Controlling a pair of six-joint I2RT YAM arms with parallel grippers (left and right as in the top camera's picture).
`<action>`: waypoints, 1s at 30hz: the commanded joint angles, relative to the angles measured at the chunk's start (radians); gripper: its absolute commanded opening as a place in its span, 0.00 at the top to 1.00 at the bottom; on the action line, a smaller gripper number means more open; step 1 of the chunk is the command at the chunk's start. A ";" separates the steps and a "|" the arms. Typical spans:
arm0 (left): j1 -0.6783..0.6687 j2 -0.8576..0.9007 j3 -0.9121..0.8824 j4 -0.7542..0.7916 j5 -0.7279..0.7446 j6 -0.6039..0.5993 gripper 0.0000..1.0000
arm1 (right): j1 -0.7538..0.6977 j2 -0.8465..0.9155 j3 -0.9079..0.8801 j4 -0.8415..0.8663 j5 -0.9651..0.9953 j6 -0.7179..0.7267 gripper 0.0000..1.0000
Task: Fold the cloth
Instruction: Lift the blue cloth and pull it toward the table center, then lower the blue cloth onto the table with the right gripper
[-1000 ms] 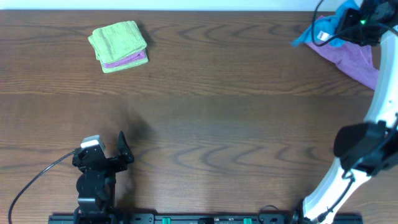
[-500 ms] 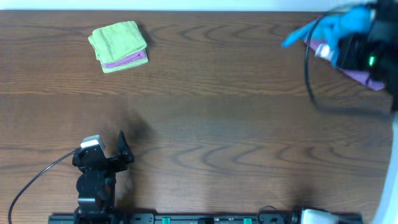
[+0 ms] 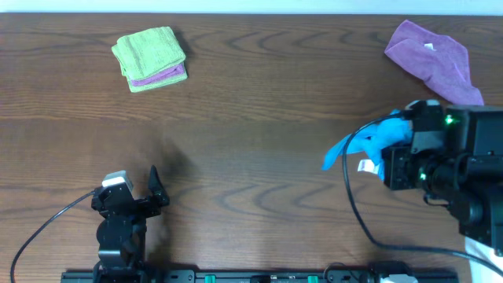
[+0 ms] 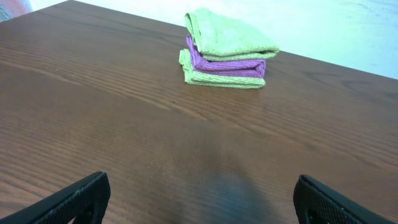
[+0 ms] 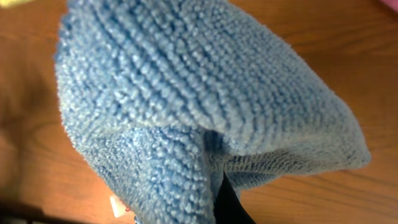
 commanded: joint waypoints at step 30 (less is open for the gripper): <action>0.007 -0.006 -0.023 -0.006 -0.014 0.017 0.05 | 0.217 0.198 0.087 0.255 0.077 -0.008 0.01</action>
